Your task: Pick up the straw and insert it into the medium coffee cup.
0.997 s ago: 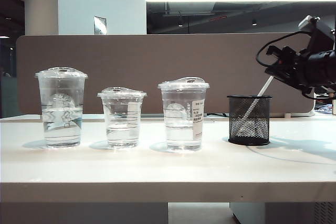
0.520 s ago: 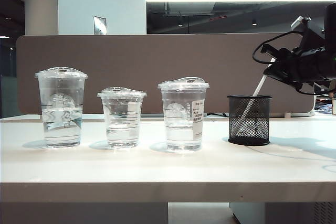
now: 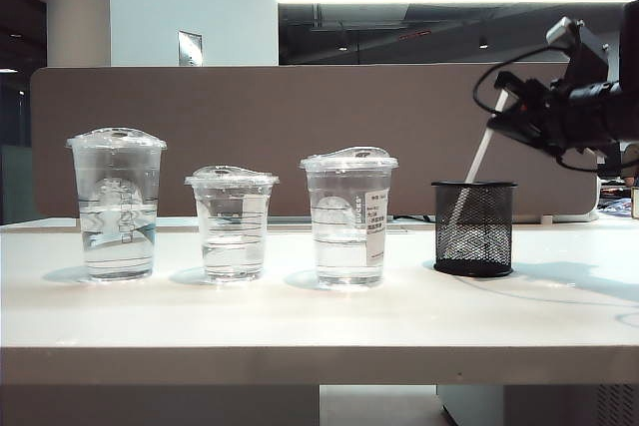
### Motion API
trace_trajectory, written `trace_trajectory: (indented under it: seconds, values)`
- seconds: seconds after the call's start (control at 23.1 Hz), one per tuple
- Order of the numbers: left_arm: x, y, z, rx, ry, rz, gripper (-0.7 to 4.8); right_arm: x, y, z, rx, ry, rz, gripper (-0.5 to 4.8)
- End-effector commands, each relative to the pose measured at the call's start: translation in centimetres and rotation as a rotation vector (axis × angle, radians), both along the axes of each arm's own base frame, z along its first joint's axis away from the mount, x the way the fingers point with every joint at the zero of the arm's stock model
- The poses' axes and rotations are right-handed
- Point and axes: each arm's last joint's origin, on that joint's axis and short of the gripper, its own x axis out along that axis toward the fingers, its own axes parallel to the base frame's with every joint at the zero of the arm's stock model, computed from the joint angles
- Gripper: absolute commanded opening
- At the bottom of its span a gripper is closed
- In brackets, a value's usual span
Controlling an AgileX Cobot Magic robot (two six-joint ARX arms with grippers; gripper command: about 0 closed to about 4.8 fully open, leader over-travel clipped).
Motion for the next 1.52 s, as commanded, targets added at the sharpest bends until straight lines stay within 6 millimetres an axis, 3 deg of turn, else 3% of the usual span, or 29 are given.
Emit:
trace_trajectory:
  seconds: [0.04,0.17,0.48,0.56,0.69,1.0,1.26,1.34,1.52]
  values:
    - [0.0,0.0,0.1,0.001,-0.013,-0.005,-0.04,-0.4,0.1,1.9,-0.002,-0.079,0.025,0.20]
    - [0.0,0.0,0.1,0.001,-0.013,-0.005,-0.04,-0.8,0.1,3.3,-0.003,-0.118,0.035,0.20]
    - [0.0,0.0,0.1,0.001,-0.013,-0.005,-0.04,-3.2,0.1,9.4,-0.043,-0.262,0.078,0.20]
    - [0.0,0.0,0.1,0.001,-0.013,-0.005,-0.04,-3.7,0.1,12.1,-0.103,-0.270,0.100,0.21]
    - [0.0,0.0,0.1,0.001,-0.013,-0.005,-0.04,-3.7,0.2,15.8,-0.184,-0.276,0.112,0.21]
    - [0.0,0.0,0.1,0.001,-0.013,-0.005,-0.04,-3.6,0.6,20.4,-0.199,-0.273,0.228,0.21]
    - [0.0,0.0,0.1,0.001,-0.013,-0.006,-0.04,-4.8,2.6,21.8,-0.194,-0.235,0.327,0.21]
    - [0.0,0.0,0.1,0.001,-0.013,-0.005,-0.04,-5.1,4.4,21.2,-0.194,-0.193,0.393,0.21]
    - [0.0,0.0,0.1,0.001,-0.013,-0.006,-0.04,-5.7,7.7,19.3,-0.393,-0.142,0.424,0.21]
